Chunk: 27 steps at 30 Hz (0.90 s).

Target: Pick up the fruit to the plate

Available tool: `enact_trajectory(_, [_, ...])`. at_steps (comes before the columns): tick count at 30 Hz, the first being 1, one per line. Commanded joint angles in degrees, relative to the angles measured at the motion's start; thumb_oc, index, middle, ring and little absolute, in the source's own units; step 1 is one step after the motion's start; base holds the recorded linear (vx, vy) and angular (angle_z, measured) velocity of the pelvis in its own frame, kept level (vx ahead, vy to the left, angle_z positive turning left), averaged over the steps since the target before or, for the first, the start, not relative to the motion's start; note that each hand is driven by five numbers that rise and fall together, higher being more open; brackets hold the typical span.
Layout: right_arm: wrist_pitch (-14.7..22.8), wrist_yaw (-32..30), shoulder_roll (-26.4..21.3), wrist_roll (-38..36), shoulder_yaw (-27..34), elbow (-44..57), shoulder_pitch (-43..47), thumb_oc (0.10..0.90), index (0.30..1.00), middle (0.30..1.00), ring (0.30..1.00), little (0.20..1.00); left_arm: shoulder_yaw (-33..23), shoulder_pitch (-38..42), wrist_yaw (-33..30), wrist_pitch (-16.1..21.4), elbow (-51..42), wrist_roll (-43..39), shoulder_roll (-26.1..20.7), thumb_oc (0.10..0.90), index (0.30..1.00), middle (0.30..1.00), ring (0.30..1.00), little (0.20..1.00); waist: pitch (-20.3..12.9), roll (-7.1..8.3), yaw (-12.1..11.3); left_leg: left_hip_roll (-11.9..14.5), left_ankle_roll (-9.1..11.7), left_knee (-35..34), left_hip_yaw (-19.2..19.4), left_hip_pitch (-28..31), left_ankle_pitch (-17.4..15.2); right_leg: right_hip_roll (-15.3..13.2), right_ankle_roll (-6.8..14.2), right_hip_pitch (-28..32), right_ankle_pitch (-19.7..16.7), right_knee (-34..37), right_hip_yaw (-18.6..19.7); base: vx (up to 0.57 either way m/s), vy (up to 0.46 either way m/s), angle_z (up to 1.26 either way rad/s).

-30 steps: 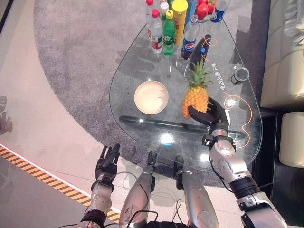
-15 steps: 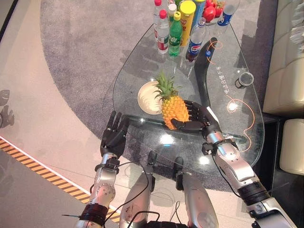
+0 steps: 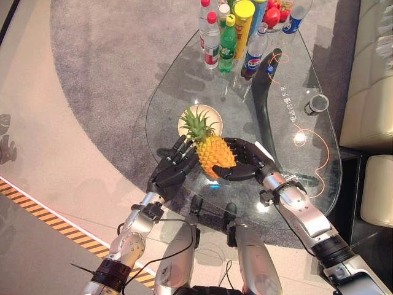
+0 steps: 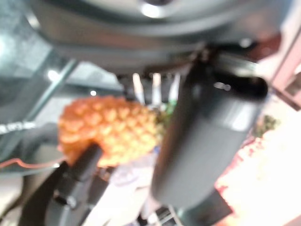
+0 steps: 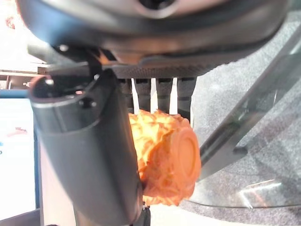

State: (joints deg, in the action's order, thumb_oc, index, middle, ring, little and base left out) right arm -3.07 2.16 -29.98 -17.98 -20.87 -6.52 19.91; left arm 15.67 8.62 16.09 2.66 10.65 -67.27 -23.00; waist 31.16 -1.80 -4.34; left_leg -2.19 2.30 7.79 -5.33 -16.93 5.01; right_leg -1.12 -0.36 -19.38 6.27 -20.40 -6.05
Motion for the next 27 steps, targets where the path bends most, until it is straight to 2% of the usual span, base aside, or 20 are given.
enact_trajectory(1, [8.24,3.04,0.2,-2.2,-3.98,14.58,6.74,0.1,0.3,0.3,0.3,0.2,2.59,1.38,8.36,-2.1,-10.01,-1.36,-1.08,0.8,0.9,0.9,0.9,0.9,-1.37,2.08,1.57,-3.06,-1.97,7.68,0.75,-0.03,-5.82,-0.25,1.87,5.42,-5.05,7.62,1.43,0.0,0.0,0.0])
enact_trajectory(4, [8.94,1.95,0.06,-3.0,-4.91,14.72,7.04,0.1,0.3,0.3,0.3,0.2,4.37,1.46,9.67,-4.52,-9.94,-1.45,-1.55,0.8,0.9,0.9,0.9,0.9,-1.37,2.04,1.73,-3.03,-2.01,7.78,0.97,-0.11,-5.86,-0.27,1.95,5.27,-5.24,7.59,1.61,0.0,0.0,0.0])
enact_trajectory(7, [10.03,0.53,-0.31,-3.61,-5.44,15.16,7.15,0.1,0.3,0.3,0.3,0.2,6.01,1.7,9.82,-5.36,-9.94,-3.34,-2.8,0.8,0.9,0.9,0.9,0.9,-1.37,1.95,2.03,-2.97,-2.07,7.36,1.24,0.08,-5.8,-0.22,2.22,5.13,-5.42,7.75,1.96,0.0,0.0,0.0])
enact_trajectory(11, [9.67,-0.16,-0.3,-3.73,-6.2,15.64,7.79,0.1,0.3,0.3,0.3,0.2,6.69,1.71,9.94,-4.95,-9.66,-6.15,-2.88,0.8,0.9,0.9,0.9,0.9,-1.37,2.02,2.23,-2.95,-2.1,7.06,1.51,0.46,-5.95,-0.15,2.38,5.4,-5.53,8.15,2.32,0.0,0.0,0.0])
enact_trajectory(17, [7.43,3.04,0.0,-2.76,-8.05,16.66,7.32,0.1,0.3,0.3,0.3,0.2,6.21,1.5,10.02,-4.21,-10.66,-8.9,-1.95,0.8,0.9,0.9,0.9,0.9,-1.37,2.03,2.2,-3.06,-2.06,6.96,1.27,0.28,-5.89,-0.06,2.34,5.14,-5.51,8.22,2.56,0.0,0.0,0.0])
enact_trajectory(23, [7.23,5.62,0.6,-1.18,-10.66,17.96,8.22,0.1,0.3,0.3,0.3,0.2,6.77,2.01,9.02,-3.59,-11.41,-8.53,-1.21,0.8,0.9,0.9,0.9,0.9,-1.37,1.88,2.01,-3.24,-1.98,6.7,0.85,-0.07,-5.51,-0.12,2.33,4.92,-5.63,8.43,2.52,0.0,0.0,0.0])
enact_trajectory(27, [6.39,5.06,1.3,-0.21,-11.92,18.85,9.11,0.1,0.3,0.3,0.3,0.2,7.09,2.22,8.99,-3.74,-11.51,-8.79,-0.36,0.8,0.9,0.9,0.9,0.9,-1.37,1.78,2.03,-3.42,-1.96,6.52,0.64,-0.17,-5.41,-0.15,2.37,4.72,-5.56,8.39,2.64,0.0,0.0,0.0])
